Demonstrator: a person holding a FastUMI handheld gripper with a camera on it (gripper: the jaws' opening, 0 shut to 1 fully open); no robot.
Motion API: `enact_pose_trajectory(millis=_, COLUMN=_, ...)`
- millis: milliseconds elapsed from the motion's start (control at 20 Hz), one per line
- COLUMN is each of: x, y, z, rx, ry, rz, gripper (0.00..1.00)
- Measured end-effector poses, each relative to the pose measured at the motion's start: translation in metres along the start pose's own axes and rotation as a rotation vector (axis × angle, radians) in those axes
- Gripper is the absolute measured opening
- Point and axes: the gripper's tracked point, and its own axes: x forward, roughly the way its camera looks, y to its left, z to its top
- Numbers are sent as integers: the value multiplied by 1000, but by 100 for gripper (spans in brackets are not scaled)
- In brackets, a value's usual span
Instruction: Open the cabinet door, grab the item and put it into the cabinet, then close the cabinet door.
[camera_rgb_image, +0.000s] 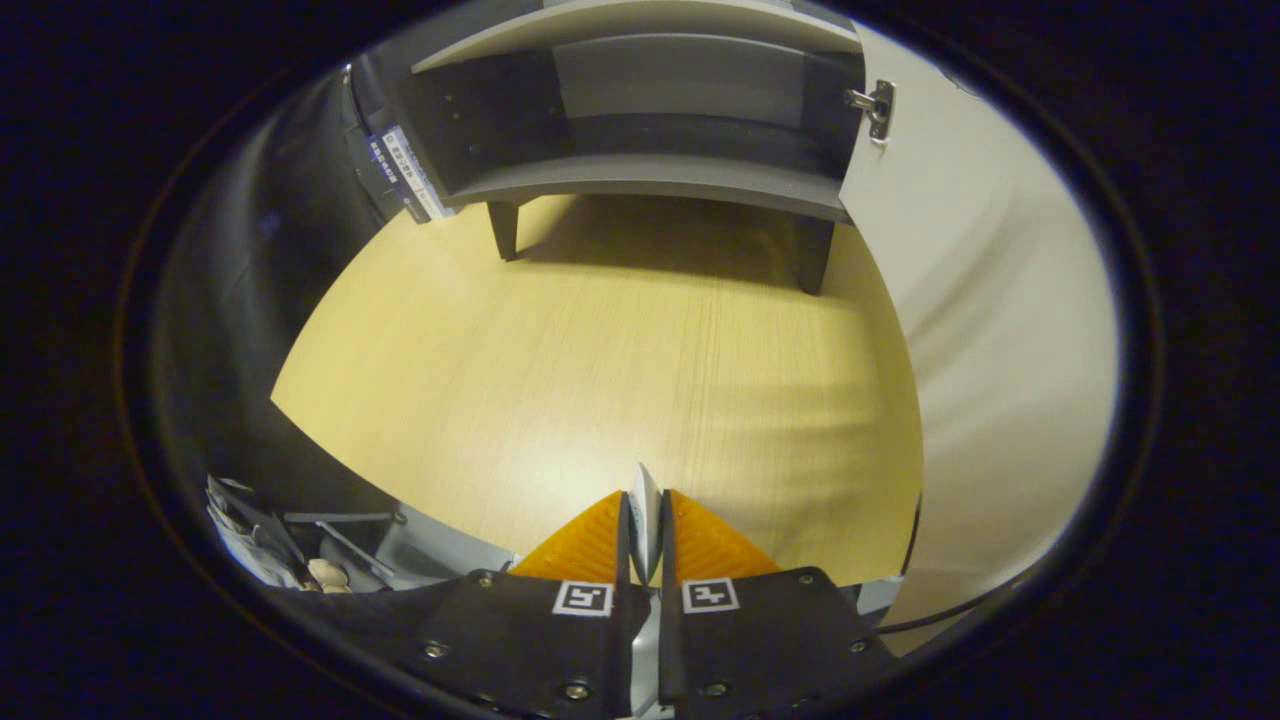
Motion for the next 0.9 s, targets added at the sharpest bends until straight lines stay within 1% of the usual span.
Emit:
enact_pose_trajectory(millis=150, x=-27, y=5, z=15, rx=35, ry=2, rz=-17, gripper=11)
enact_pose_trajectory(millis=300, x=-66, y=11, z=48, rx=39, ry=-28, rz=-27, gripper=11)
enact_pose_trajectory(millis=400, x=-95, y=11, z=81, rx=36, ry=-68, rz=-32, gripper=11)
enact_pose_trajectory(millis=550, x=-141, y=15, z=141, rx=39, ry=-153, rz=-35, gripper=11)
enact_pose_trajectory(millis=650, x=-173, y=15, z=178, rx=34, ry=-205, rz=-58, gripper=11)
enact_pose_trajectory(millis=750, x=-194, y=17, z=216, rx=39, ry=-256, rz=-56, gripper=11)
enact_pose_trajectory(millis=900, x=-211, y=25, z=257, rx=65, ry=-300, rz=-34, gripper=11)
